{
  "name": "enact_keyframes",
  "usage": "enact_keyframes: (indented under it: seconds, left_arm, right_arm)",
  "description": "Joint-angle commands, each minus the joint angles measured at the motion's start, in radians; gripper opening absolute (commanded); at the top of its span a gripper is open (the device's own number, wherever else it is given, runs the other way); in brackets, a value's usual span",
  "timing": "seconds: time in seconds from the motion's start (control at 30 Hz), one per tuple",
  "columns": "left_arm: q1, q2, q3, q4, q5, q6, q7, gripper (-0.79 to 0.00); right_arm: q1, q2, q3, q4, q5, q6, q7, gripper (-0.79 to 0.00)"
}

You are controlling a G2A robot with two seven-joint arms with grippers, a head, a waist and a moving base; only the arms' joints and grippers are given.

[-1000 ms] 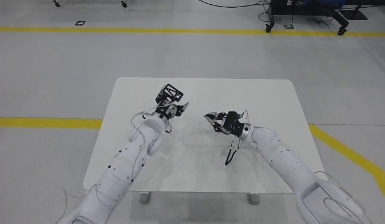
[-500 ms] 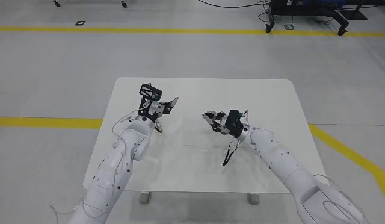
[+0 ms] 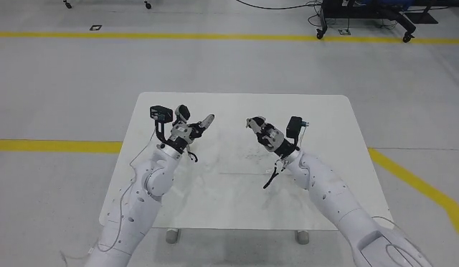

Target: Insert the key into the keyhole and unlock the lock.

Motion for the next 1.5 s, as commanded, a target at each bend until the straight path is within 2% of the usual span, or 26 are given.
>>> enact_keyframes:
  seconds: [0.0,0.1,0.17,0.3,0.33,0.47,0.5,0.57,0.63,0.77,0.83,0.97,1.13,1.47]
  left_arm:
    - [0.005,0.000,0.005,-0.004,-0.001,-0.005,-0.008,0.000]
    - [0.029,-0.007,0.011,-0.052,-0.128,-0.063,-0.001,0.000]
    - [0.036,-0.013,0.009,-0.050,-0.256,-0.079,-0.034,0.000]
    - [0.018,-0.018,-0.001,-0.031,-0.537,-0.119,-0.203,0.000]
    - [0.016,-0.018,-0.005,-0.029,-0.603,-0.130,-0.254,0.000]
    - [0.009,-0.013,-0.017,-0.024,-0.936,-0.158,-0.536,0.000]
    - [0.004,-0.011,-0.025,-0.019,-0.976,-0.161,-0.575,0.000]
    - [-0.012,-0.006,-0.039,-0.002,-1.085,-0.146,-0.691,0.000]
    - [-0.024,-0.001,-0.040,0.008,-1.069,-0.157,-0.748,-0.095]
    - [-0.033,0.002,-0.016,0.012,-0.951,-0.183,-0.763,-0.209]
    - [-0.032,0.000,-0.002,0.008,-0.917,-0.192,-0.747,-0.296]
    - [-0.036,0.000,0.014,0.012,-0.860,-0.197,-0.727,-0.409]
    - [-0.040,-0.001,0.035,0.015,-0.837,-0.206,-0.740,-0.474]
    - [-0.045,-0.001,0.062,0.015,-0.731,-0.182,-0.688,-0.496]
  right_arm:
    - [0.000,0.000,0.000,0.000,0.000,0.000,0.000,-0.785]
    - [0.000,0.000,0.000,0.000,0.000,0.000,0.000,-0.785]
    - [-0.011,-0.001,0.010,-0.014,0.031,0.012,0.002,-0.785]
    - [-0.027,-0.011,0.026,-0.005,0.246,-0.142,0.071,-0.785]
    - [-0.024,-0.016,0.024,0.009,0.310,-0.181,0.105,-0.785]
    - [-0.011,-0.043,-0.034,0.022,0.655,-0.184,0.328,-0.785]
    - [-0.006,-0.046,-0.043,0.024,0.721,-0.184,0.378,-0.785]
    - [0.010,-0.055,-0.069,0.039,0.958,-0.184,0.567,-0.785]
    - [0.026,-0.059,-0.076,0.057,1.125,-0.184,0.716,-0.785]
    - [0.045,-0.065,-0.070,0.083,1.348,-0.184,0.923,-0.785]
    - [0.053,-0.067,-0.063,0.100,1.419,-0.184,1.002,-0.785]
    - [0.062,-0.075,-0.055,0.122,1.514,-0.184,1.119,-0.785]
    - [0.065,-0.089,-0.049,0.145,1.571,-0.184,1.200,-0.785]
    - [0.069,-0.122,-0.051,0.182,1.690,-0.183,1.349,-0.785]
